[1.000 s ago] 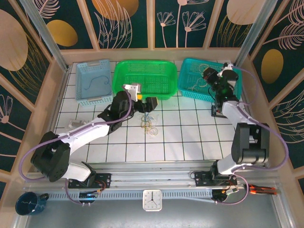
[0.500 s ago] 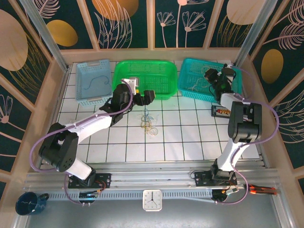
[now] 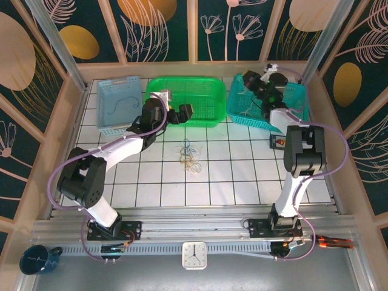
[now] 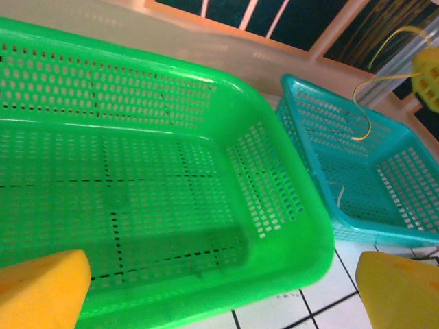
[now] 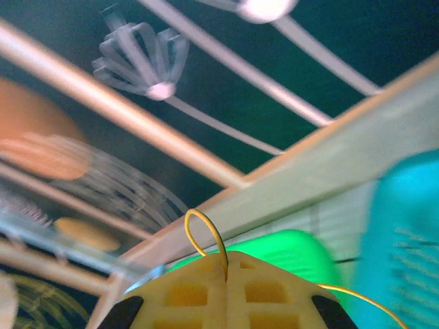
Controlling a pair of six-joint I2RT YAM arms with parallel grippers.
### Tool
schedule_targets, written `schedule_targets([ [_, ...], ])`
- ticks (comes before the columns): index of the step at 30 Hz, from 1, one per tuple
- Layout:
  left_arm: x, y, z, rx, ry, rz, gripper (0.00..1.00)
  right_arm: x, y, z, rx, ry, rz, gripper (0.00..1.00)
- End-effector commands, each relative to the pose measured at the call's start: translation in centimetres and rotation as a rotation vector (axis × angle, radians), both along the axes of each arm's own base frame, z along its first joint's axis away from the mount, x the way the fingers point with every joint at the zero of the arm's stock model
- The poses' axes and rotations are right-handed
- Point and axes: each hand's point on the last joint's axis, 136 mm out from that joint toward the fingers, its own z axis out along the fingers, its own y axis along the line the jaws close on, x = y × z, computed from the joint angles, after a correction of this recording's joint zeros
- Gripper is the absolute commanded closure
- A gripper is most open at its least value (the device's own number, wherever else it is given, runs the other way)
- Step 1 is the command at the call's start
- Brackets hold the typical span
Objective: Untangle the cables
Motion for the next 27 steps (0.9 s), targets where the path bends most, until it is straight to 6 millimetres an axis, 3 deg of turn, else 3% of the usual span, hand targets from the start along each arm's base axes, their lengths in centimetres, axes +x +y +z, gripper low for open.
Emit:
schedule_targets([
  [1, 1.5, 0.3, 2.0, -0.047, -0.046, 0.027, 0.01, -0.9, 5.8, 1.0, 0.026, -0.056, 0.171, 1.0],
  [6, 2.6, 2.2, 1.9, -0.087, -0.027, 0.097, 0.01, -2.0, 11.7, -0.1, 0.061, -0.054, 0.327, 1.0],
  [11, 3.2, 4.0, 2.0, -0.141, -0.007, 0.144, 0.01, -2.6, 14.7, -1.9, 0.052, -0.047, 0.388, 1.0],
  [13, 3.1, 4.0, 2.1, -0.146, -0.012, 0.134, 0.01, -2.5, 15.4, -2.7, 0.049, -0.033, 0.401, 0.99],
  [15, 2.9, 3.4, 2.0, -0.151, -0.007, 0.098, 0.01, -2.4, 16.1, -3.6, 0.041, -0.009, 0.404, 0.91],
  [17, 3.0, 3.0, 1.7, -0.157, 0.012, 0.077, 0.01, -2.3, 16.6, -4.5, 0.02, 0.01, 0.402, 0.71],
  [20, 3.0, 2.2, 1.9, -0.163, 0.037, 0.035, 0.01, -2.2, 17.2, -4.9, -0.01, 0.027, 0.398, 0.53],
  [22, 2.8, 1.8, 2.4, -0.172, 0.032, 0.009, 0.01, -2.0, 17.1, -4.3, -0.024, 0.024, 0.387, 0.49],
  [27, 3.1, 1.1, 3.4, -0.148, 0.003, -0.038, 0.01, -1.8, 16.0, -1.5, -0.069, -0.007, 0.341, 0.48],
])
